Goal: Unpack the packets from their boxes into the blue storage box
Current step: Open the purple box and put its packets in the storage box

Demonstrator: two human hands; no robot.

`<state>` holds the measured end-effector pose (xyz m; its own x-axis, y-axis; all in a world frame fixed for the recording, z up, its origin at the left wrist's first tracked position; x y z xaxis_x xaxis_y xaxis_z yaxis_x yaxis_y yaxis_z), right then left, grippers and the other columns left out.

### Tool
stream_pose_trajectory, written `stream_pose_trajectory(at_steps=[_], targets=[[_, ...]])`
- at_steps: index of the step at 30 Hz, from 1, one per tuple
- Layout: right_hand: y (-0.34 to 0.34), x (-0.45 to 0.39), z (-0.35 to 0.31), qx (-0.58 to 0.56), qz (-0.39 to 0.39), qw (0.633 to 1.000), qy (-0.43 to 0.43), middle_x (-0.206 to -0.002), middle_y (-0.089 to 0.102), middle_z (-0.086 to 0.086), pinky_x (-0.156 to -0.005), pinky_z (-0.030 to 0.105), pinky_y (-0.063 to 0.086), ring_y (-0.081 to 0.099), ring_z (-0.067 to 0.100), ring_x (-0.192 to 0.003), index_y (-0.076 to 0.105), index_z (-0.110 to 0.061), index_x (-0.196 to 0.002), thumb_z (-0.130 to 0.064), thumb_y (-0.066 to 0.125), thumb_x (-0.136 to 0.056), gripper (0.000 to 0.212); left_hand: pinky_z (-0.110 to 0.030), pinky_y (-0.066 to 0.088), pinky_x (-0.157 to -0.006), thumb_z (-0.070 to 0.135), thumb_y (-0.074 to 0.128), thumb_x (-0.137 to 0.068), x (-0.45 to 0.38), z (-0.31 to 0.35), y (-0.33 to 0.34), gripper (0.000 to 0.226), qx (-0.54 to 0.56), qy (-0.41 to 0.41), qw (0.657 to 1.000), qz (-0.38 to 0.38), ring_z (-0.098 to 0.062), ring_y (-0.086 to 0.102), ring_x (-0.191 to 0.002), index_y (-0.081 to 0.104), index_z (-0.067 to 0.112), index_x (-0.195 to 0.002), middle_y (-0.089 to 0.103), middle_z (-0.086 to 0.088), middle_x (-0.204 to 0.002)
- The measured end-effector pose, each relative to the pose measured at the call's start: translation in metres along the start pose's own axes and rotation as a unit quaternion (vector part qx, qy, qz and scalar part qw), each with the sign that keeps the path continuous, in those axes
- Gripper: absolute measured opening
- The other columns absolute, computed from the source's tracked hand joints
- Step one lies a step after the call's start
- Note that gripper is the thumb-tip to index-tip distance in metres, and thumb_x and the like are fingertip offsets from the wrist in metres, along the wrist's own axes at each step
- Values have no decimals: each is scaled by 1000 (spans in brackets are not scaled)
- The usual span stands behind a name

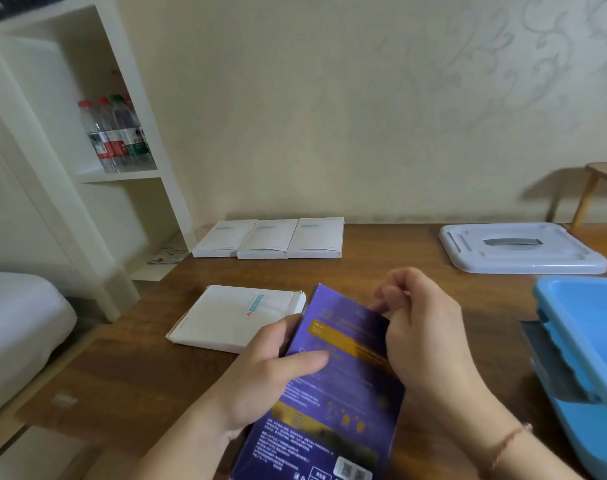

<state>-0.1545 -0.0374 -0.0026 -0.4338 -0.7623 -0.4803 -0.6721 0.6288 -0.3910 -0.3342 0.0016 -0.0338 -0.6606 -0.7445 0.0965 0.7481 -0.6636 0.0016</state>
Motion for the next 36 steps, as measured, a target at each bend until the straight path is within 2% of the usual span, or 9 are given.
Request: stream_pose_trajectory(at_steps=[8,13,16,20,23,26,28,33,36], targets=[[-6,-21,4,-79,-43,995,54,-63,70,-6,-54,29,47,64,7,-55,53,-23,-79,-13,40,-102,28,-29,57,-76,32,75,-78,9,0,-3,27,26,-26,998,-51,-24,71,-100,70,38,-103,73,-3,-107],[-5,-26,3,-107,-73,988,79,-61,70,1,-41,19,42,60,6,-43,54,-17,-81,-15,38,-104,28,-41,55,-92,33,78,-77,13,-7,-10,33,30,-42,996,-78,-30,65,-113,67,38,-107,68,-7,-120],[-5,-27,0,-157,-116,975,110,-61,70,5,-41,19,44,64,10,-48,57,-15,-84,-19,39,-104,27,-33,54,-93,26,69,-89,16,-3,-8,30,38,-9,989,-141,-22,63,-117,64,42,-114,67,3,-121],[2,-19,-1,-234,-249,927,153,-68,72,8,-46,24,48,66,15,-55,62,-6,-80,-19,40,-105,36,-38,49,-98,11,63,-93,23,5,-9,42,53,77,976,-197,-25,61,-118,56,20,-134,64,-5,-128],[17,-3,-1,-299,-357,860,208,-61,63,6,-45,20,40,53,11,-48,68,-10,-67,-12,46,-102,42,-33,46,-102,-21,36,-90,29,14,-10,63,70,139,956,-249,-20,56,-124,49,14,-141,59,-4,-136],[32,6,2,-246,-438,836,223,-93,57,14,-60,23,36,48,14,-69,69,-1,-103,-6,45,-98,25,-30,49,-99,-17,44,-89,33,23,-16,59,36,204,956,-208,-15,59,-119,54,17,-137,62,1,-132],[33,11,7,-271,-435,819,259,-110,59,9,-63,12,42,51,5,-73,61,2,-123,-2,37,-102,32,-29,52,-93,3,61,-92,35,29,-19,41,20,252,954,-158,-13,63,-111,60,21,-129,66,4,-124],[31,18,-28,-499,-430,704,266,-73,68,12,-49,21,52,63,15,-54,65,3,-86,9,31,-96,36,-29,53,-90,6,64,-92,36,41,-19,35,10,280,949,-144,-14,65,-107,62,17,-125,69,2,-119],[12,2,-24,-526,-291,762,238,-80,70,11,-46,25,50,64,19,-56,68,-4,-87,-10,46,-94,23,-34,55,-82,11,74,-84,32,40,-35,34,16,230,970,-72,-24,68,-99,66,6,-116,72,-8,-109]])
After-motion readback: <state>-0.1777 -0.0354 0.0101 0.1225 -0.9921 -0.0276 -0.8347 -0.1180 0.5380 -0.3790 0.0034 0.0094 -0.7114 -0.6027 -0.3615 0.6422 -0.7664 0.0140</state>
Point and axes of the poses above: each hand's wrist, its own x-axis away from the middle knuckle, its own y-axis out of the palm, z = x × y, the point moved 5 cm from there along -x, towards the middle knuckle
